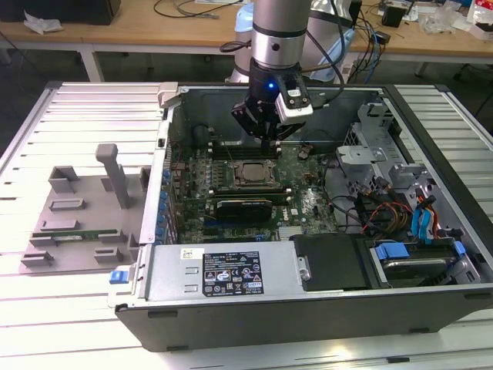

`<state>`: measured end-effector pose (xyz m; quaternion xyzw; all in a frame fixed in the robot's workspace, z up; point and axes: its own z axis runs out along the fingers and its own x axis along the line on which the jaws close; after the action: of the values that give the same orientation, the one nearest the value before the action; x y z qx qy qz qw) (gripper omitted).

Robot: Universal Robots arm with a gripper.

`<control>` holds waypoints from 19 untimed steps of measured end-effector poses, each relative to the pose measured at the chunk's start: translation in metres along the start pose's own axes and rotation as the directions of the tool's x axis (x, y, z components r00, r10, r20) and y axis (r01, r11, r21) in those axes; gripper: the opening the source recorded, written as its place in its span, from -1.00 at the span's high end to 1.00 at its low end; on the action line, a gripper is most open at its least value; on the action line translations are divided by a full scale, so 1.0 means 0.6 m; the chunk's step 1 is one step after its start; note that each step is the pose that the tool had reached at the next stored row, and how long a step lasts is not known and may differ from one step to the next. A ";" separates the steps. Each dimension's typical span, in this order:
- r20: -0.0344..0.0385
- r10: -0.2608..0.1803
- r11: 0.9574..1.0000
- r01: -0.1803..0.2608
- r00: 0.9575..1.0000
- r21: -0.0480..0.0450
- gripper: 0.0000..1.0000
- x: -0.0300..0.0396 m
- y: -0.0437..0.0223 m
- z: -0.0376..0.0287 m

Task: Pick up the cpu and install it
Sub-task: 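Install the first cpu locking lever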

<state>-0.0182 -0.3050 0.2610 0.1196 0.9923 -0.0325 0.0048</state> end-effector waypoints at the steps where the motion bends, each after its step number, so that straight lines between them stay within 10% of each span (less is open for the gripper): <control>1: 0.000 -0.007 1.000 0.007 1.000 0.000 0.79 0.000 0.000 0.000; 6: 0.004 -0.078 0.997 0.078 0.997 -0.006 0.79 0.000 0.000 0.000; 8: -0.002 -0.092 0.995 0.091 0.996 -0.050 0.79 0.000 0.000 0.000; 11: -0.005 -0.117 0.989 0.117 0.993 -0.087 0.79 0.000 0.000 0.000; 19: 0.000 -0.206 0.974 0.205 0.979 -0.093 0.79 0.000 0.000 0.000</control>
<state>-0.0182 -0.3050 0.2610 0.0163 0.9998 0.0137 0.0023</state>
